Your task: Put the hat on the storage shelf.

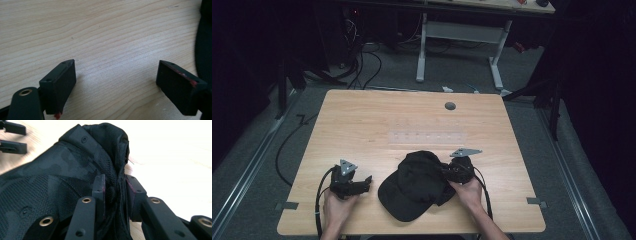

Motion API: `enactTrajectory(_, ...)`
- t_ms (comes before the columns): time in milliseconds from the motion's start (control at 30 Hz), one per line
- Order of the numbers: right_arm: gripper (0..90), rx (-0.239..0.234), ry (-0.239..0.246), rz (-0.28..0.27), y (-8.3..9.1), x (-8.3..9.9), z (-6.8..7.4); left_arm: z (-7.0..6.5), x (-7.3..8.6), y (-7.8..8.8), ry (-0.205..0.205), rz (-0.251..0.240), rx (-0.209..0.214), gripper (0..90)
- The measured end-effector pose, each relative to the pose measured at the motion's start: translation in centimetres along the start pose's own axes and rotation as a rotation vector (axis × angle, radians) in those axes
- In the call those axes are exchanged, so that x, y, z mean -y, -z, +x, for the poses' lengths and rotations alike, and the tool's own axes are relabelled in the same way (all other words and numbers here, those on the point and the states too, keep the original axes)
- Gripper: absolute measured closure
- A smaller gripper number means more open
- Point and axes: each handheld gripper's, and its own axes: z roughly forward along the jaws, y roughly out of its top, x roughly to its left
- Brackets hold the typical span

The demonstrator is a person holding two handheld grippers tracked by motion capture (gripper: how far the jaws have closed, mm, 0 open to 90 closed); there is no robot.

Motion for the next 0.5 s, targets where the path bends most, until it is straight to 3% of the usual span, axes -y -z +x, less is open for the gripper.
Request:
enactTrajectory(167,72.9,-0.023,0.021,-0.031,0.7,-0.5,-0.2,-0.1,-0.4,0.3,0.042,0.029,0.031,15.9)
enactTrajectory(300,73.3,-0.052,0.039,-0.053,1.7,-0.9,-0.3,-0.7,-0.3,0.4,0.044,0.049,0.066,16.8)
enactTrajectory(500,73.8,-0.092,0.038,-0.078,2.6,-1.2,-1.0,-2.2,-1.2,1.3,0.092,0.069,0.168,17.9)
